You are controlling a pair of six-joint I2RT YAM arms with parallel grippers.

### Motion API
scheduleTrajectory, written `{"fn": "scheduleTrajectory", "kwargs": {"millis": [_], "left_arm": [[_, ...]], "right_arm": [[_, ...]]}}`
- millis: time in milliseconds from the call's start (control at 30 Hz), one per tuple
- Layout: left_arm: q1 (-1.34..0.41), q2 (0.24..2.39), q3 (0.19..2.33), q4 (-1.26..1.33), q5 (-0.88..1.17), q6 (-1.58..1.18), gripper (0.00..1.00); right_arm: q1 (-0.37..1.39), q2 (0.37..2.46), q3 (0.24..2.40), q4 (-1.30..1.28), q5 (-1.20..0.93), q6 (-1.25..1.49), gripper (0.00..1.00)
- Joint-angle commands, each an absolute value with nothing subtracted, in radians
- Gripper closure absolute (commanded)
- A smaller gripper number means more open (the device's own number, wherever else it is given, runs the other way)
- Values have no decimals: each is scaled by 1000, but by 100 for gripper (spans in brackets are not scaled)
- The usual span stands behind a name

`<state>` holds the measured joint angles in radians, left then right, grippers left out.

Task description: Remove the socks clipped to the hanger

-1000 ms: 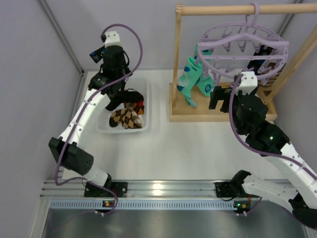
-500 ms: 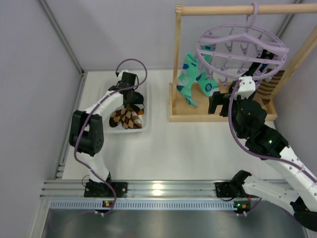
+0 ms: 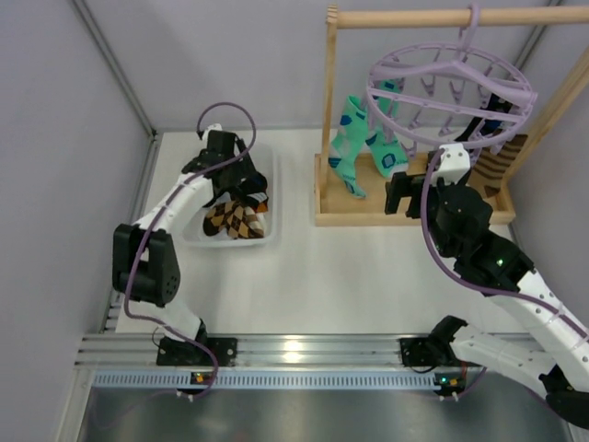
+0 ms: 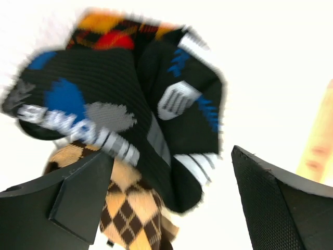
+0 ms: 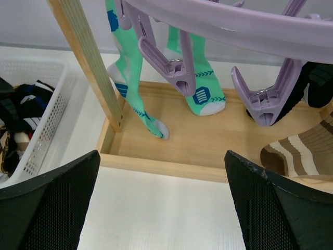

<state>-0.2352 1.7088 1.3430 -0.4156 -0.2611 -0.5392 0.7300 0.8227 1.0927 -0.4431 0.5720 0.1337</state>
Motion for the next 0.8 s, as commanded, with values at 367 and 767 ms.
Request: {"fn": "scheduleTrajectory", "kwargs": {"millis": [367,767], "left_arm": [[-236,1217,1218,-396,-56,-506,2],[-247,936,1048,-435,301,-474,2]], "right_arm": [[635,831,900,-373,468,256,1],[393,1156,557,549,-46,212,1]]}}
